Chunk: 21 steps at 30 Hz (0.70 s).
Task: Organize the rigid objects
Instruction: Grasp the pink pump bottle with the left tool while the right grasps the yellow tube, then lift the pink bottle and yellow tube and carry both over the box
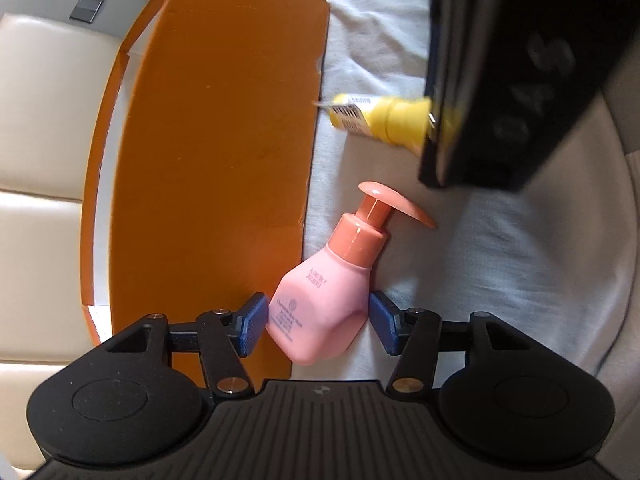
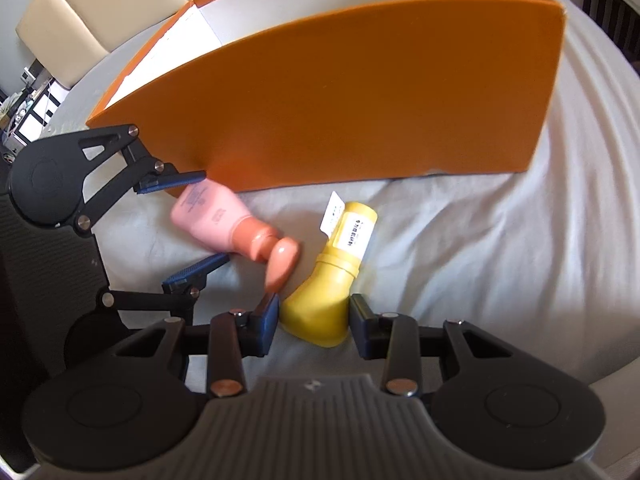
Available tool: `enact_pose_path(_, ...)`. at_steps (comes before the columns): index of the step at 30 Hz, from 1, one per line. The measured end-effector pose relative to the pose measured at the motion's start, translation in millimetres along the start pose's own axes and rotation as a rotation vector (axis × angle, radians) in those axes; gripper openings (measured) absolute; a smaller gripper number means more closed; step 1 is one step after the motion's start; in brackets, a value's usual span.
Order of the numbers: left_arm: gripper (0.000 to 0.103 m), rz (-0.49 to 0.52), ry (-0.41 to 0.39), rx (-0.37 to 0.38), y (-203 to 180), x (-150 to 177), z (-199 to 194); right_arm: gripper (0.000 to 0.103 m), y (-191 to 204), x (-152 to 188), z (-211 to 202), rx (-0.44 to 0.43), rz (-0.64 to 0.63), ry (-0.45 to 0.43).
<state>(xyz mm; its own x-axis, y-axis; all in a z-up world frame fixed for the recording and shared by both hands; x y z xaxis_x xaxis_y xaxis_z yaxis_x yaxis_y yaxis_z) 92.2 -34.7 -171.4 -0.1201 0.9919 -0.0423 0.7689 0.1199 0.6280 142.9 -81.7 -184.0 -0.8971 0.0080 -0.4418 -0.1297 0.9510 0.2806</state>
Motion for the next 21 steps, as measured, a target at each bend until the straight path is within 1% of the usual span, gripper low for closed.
enact_pose_path(2,0.065,0.004,0.019,-0.020,-3.8,-2.0,1.3,0.038,-5.7,0.1,-0.6,0.005,0.005,-0.003)
enact_pose_path(4,0.064,-0.024,0.038,-0.020,-3.3,-3.4,-0.4,0.038,-9.4,0.4,-2.1,0.008,0.008,-0.004)
enact_pose_path(6,0.064,-0.062,0.054,-0.011,1.6,-6.2,-1.2,0.038,-11.8,1.0,-4.2,0.019,0.002,-0.008)
enact_pose_path(8,0.064,-0.119,0.071,0.021,6.3,-7.8,-4.1,0.038,-14.5,0.9,-6.1,0.036,-0.001,-0.014)
enact_pose_path(12,0.064,-0.271,0.096,0.126,18.3,-8.8,-12.3,0.038,-25.0,2.1,-10.2,0.066,0.002,-0.019)
enact_pose_path(16,0.064,-0.538,0.148,0.294,37.9,-5.8,-18.0,0.038,-34.8,3.3,-15.6,0.067,0.006,-0.013)
enact_pose_path(17,0.064,-0.597,0.160,0.327,43.2,-4.3,-17.4,0.038,-37.1,3.1,-15.6,0.065,0.012,-0.009)
enact_pose_path(19,0.064,-0.673,0.173,0.369,51.1,1.5,-13.0,0.039,-39.6,4.0,-15.2,0.062,0.025,-0.005)
enact_pose_path(21,0.064,-0.712,0.165,0.392,56.3,4.3,-8.8,0.040,-41.8,3.2,-14.5,0.053,0.038,-0.006)
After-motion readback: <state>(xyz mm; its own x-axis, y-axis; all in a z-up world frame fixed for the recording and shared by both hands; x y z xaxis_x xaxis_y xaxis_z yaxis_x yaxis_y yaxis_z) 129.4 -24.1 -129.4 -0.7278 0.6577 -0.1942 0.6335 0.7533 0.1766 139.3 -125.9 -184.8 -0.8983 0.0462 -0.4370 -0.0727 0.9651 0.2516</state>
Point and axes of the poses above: each gripper's, at about its wrist camera, not at the fingertips, and z roughly the way its jaws point, y to its left, x to its underside, the point moved 6 cm from there along z, roughly the way its jaws point, and after that the axes turned 3 degrees about x, right-handed, at the moved point
